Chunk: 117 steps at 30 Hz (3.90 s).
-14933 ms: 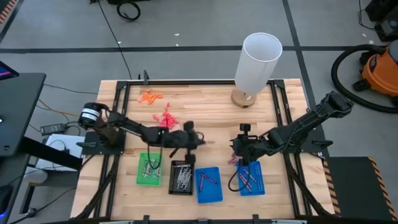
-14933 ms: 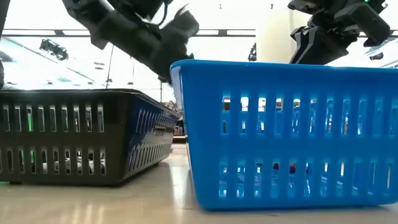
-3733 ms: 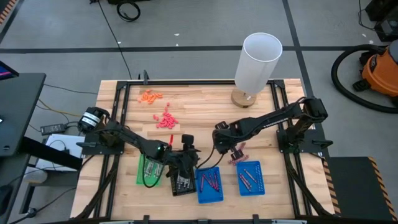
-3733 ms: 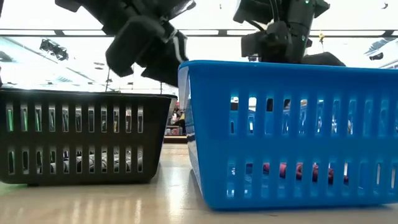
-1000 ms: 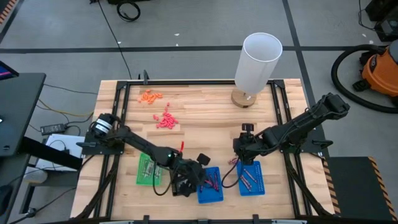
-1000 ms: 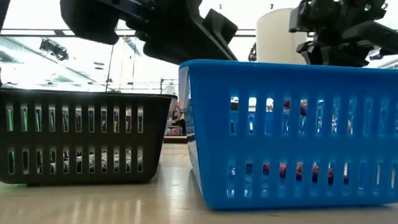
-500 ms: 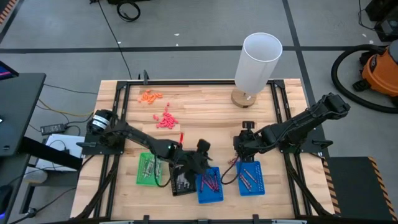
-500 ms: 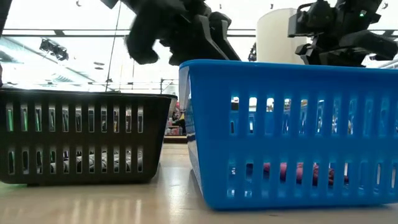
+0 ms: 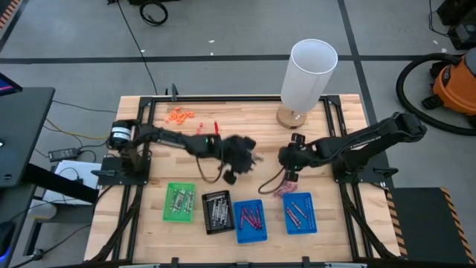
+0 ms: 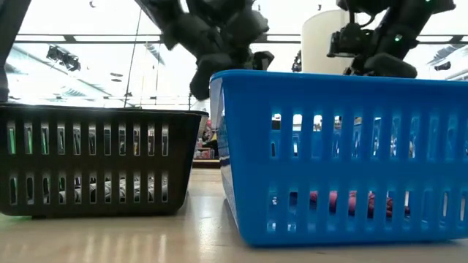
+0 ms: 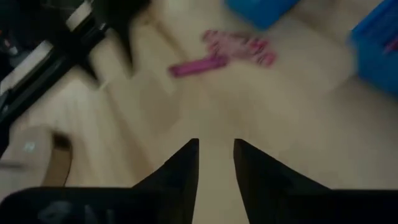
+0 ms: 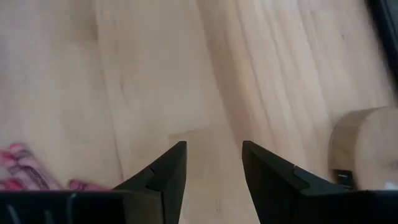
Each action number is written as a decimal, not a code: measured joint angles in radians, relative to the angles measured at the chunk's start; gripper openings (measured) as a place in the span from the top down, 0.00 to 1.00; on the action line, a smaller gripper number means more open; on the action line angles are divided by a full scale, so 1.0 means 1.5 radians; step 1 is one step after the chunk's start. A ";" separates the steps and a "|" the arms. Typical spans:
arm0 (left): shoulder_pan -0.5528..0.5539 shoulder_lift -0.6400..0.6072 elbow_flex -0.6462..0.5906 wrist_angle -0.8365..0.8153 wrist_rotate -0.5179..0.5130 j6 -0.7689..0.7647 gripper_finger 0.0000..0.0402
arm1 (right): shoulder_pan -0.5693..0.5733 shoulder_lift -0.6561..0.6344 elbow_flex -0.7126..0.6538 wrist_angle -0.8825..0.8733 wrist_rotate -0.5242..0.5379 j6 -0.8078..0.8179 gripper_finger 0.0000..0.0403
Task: Sort crayons
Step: Put the red crayon into the left blue bin
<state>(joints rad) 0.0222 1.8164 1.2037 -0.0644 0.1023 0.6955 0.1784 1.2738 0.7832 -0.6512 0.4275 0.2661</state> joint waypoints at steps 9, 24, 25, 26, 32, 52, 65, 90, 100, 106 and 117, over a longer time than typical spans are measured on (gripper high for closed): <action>0.119 0.000 0.000 0.016 0.088 0.003 0.75 | -0.072 -0.022 -0.074 0.075 -0.135 0.006 0.59; 0.175 0.000 -0.028 0.074 0.151 0.000 0.75 | -0.107 -0.018 -0.017 -0.106 -0.206 0.080 0.60; 0.178 0.000 -0.050 0.105 0.158 -0.002 0.76 | -0.107 -0.014 -0.020 -0.107 -0.212 0.082 0.60; 0.179 -0.007 -0.075 0.129 0.156 -0.003 0.77 | -0.106 -0.010 -0.019 -0.108 -0.218 0.083 0.60; 0.195 -0.129 -0.218 0.284 0.150 0.039 0.86 | -0.086 0.028 0.009 -0.115 -0.236 0.064 0.60; 0.237 -0.197 -0.389 0.610 0.195 -0.021 0.91 | -0.040 0.215 0.069 -0.145 -0.211 -0.040 0.60; 0.236 -0.196 -0.389 0.604 0.195 -0.032 0.91 | -0.040 0.246 0.070 -0.121 -0.209 -0.060 0.60; 0.236 -0.196 -0.389 0.607 0.195 -0.036 0.91 | -0.084 0.212 0.098 -0.046 -0.150 -0.144 0.60; 0.236 -0.196 -0.389 0.594 0.195 -0.039 0.91 | -0.089 0.208 0.066 -0.011 -0.246 -0.153 0.60; 0.236 -0.196 -0.389 0.592 0.194 -0.038 0.91 | -0.042 0.208 0.066 -0.060 -0.246 -0.162 0.62; 0.236 -0.196 -0.389 0.588 0.194 -0.038 0.91 | -0.028 0.207 0.042 -0.062 -0.229 -0.193 0.63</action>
<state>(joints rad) 0.3767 1.5230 0.6201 0.8175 0.3935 0.6388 0.1367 1.5848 0.8466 -0.7448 0.0845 -0.0228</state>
